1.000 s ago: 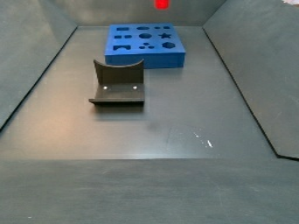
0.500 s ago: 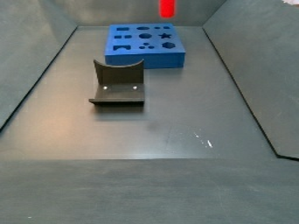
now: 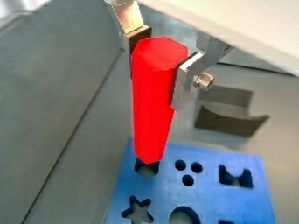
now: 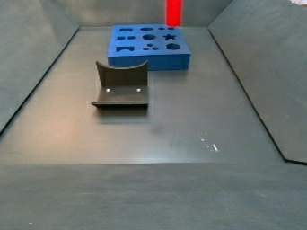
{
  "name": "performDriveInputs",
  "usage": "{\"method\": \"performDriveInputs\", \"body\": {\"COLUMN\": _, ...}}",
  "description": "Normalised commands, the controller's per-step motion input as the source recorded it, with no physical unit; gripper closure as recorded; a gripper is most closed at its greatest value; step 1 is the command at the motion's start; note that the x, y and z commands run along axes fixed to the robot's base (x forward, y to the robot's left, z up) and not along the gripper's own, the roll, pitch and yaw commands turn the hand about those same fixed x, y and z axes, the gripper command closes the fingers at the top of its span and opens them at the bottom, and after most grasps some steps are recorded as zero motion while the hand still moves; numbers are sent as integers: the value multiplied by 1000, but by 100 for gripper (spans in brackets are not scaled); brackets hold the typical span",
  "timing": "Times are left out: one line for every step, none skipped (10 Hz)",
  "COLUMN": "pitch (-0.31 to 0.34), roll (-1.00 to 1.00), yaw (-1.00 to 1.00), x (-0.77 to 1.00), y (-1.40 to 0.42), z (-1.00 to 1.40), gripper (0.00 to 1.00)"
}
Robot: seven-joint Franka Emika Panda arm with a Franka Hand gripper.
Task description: Insert the hexagon object.
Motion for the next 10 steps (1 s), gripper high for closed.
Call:
{"method": "performDriveInputs", "body": {"pitch": -299, "roll": 134, "yaw": -557, "x": 0, "y": 134, "z": -391, "gripper": 100}}
{"method": "performDriveInputs", "body": {"pitch": -183, "roll": 251, "yaw": -411, "x": 0, "y": 0, "z": -514, "gripper": 100}}
{"method": "performDriveInputs", "body": {"pitch": -149, "roll": 280, "yaw": -63, "x": 0, "y": -63, "z": -509, "gripper": 100}}
{"method": "performDriveInputs", "body": {"pitch": -180, "roll": 276, "yaw": 97, "x": -57, "y": -57, "z": -500, "gripper": 100}}
{"method": "performDriveInputs", "body": {"pitch": -114, "roll": 199, "yaw": 157, "x": -49, "y": -3, "z": -434, "gripper": 100}}
{"method": "performDriveInputs", "body": {"pitch": -93, "roll": 73, "yaw": 46, "x": -77, "y": 0, "z": -443, "gripper": 100}}
{"method": "performDriveInputs", "body": {"pitch": -106, "roll": -39, "yaw": 43, "x": -166, "y": -14, "z": -320, "gripper": 100}}
{"method": "performDriveInputs", "body": {"pitch": -63, "roll": -81, "yaw": 37, "x": -23, "y": -23, "z": -180, "gripper": 100}}
{"method": "performDriveInputs", "body": {"pitch": -44, "roll": -129, "yaw": 3, "x": 0, "y": -31, "z": -71, "gripper": 100}}
{"method": "performDriveInputs", "body": {"pitch": -63, "roll": -143, "yaw": 29, "x": -63, "y": -51, "z": -40, "gripper": 100}}
